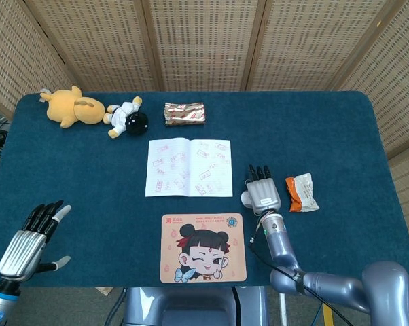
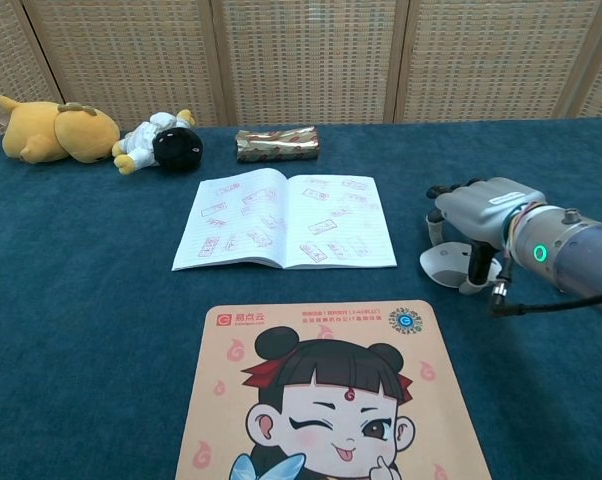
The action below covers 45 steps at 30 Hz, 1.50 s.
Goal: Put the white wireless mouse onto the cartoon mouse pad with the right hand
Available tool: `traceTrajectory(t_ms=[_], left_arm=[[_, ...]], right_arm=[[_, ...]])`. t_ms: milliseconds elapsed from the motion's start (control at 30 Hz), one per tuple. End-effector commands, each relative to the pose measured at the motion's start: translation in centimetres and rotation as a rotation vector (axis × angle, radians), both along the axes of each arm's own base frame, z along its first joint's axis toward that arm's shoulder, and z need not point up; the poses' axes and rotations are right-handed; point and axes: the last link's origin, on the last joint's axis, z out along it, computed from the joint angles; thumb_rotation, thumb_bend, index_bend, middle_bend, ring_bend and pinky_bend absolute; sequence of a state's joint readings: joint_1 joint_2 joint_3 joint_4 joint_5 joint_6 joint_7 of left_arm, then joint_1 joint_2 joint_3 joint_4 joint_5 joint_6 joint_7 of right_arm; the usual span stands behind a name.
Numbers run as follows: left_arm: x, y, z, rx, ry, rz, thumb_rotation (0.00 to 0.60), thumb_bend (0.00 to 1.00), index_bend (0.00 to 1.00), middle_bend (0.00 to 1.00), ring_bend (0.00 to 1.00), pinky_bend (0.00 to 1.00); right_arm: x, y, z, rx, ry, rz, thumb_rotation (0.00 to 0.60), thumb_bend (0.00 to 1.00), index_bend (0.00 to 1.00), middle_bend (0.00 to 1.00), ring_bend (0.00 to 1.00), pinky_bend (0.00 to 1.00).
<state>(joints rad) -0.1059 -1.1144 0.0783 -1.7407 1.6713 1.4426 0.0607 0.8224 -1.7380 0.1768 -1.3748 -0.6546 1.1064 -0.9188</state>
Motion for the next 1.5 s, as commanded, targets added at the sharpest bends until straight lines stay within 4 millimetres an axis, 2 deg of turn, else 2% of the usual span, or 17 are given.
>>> traceTrajectory(t_ms=[33, 400, 767, 1200, 1500], left_arm=[[0.0, 0.0, 0.0, -0.001, 0.001, -0.001, 0.6, 0.06, 0.0, 0.0, 0.0, 0.0], [0.1, -0.1, -0.1, -0.005, 0.002, -0.003, 0.6, 0.06, 0.0, 0.0, 0.0, 0.0], [0.2, -0.2, -0.1, -0.003, -0.001, -0.011, 0.6, 0.06, 0.0, 0.0, 0.0, 0.0], [0.3, -0.4, -0.1, 0.001, 0.002, -0.017, 0.6, 0.06, 0.0, 0.0, 0.0, 0.0], [0.4, -0.4, 0.3, 0.019, 0.0, -0.019, 0.6, 0.06, 0.0, 0.0, 0.0, 0.0]], right_arm=[[0.0, 0.0, 0.0, -0.001, 0.001, 0.002, 0.6, 0.26, 0.41, 0.0, 0.0, 0.0], [0.1, 0.1, 0.3, -0.014, 0.012, 0.02, 0.6, 0.26, 0.47, 0.02, 0.0, 0.0], [0.5, 1.2, 1.4, -0.055, -0.012, 0.112, 0.6, 0.26, 0.51, 0.04, 0.0, 0.0], [1.2, 5.3, 2.7, -0.03, -0.07, 0.347, 0.6, 0.26, 0.52, 0.04, 0.0, 0.0], [2.1, 9.4, 2.6, 0.057, -0.158, 0.504, 0.6, 0.26, 0.52, 0.05, 0.0, 0.0]])
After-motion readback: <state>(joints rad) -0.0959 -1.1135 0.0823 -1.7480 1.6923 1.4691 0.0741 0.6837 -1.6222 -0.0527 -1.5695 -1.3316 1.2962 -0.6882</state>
